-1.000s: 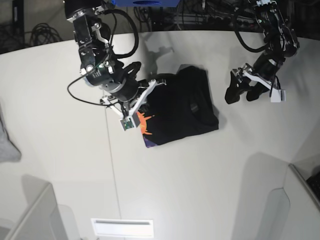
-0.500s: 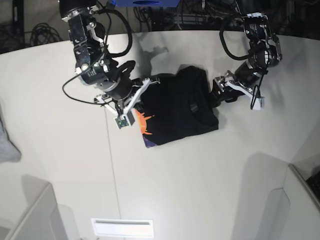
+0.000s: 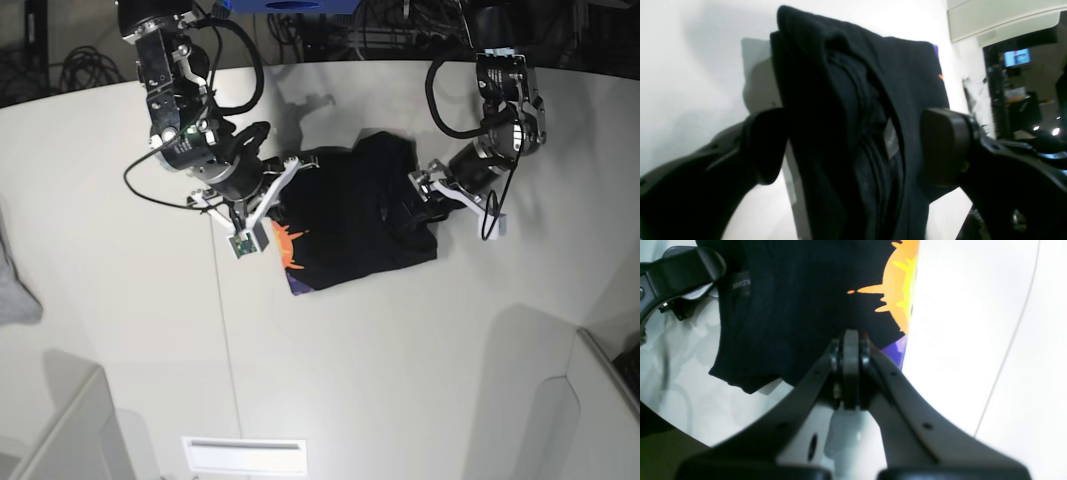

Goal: Fold the T-shirt properly
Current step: 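Grasp the bundle edges with both grippers and square it up, then rotate the folded shirt with the left gripper so the print faces the robot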

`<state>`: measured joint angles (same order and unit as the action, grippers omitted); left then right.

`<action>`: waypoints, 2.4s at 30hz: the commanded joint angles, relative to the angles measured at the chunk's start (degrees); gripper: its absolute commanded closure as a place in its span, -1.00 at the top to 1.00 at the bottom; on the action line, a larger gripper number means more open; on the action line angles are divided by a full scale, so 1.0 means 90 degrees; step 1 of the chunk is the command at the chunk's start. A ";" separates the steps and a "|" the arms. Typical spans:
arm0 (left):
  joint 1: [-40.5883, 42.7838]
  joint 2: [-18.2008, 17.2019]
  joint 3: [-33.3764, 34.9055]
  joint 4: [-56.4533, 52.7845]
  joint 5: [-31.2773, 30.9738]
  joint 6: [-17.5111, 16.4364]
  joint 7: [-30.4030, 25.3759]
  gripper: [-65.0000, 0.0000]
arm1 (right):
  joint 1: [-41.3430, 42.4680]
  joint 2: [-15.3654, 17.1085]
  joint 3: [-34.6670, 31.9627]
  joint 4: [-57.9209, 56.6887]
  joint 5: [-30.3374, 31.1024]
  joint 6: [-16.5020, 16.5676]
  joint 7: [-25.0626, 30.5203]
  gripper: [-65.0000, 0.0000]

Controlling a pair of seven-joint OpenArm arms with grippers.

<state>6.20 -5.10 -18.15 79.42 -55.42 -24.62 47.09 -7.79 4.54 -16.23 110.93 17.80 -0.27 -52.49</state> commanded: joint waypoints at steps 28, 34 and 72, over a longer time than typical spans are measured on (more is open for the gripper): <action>-0.0469 -0.1177 0.2110 0.0118 0.0966 0.0758 0.0135 -1.00 | -0.0360 -0.0030 0.1369 0.0113 0.0029 0.0055 0.0543 -1.00; -0.0908 -0.1997 0.3428 0.0402 0.0966 0.0777 0.0135 -1.00 | -0.0585 -0.0030 0.1369 0.0113 0.0029 0.0055 0.0709 -1.00; -0.2813 -0.1714 0.6789 -0.0624 0.8194 -0.1709 -0.2649 -1.00 | -0.2431 -0.0773 0.2824 0.0299 0.0000 0.0006 0.1637 -1.00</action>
<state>-20.12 -20.69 41.93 75.07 18.44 -36.75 21.06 -29.58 -2.44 9.10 112.86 17.65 -0.45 -38.98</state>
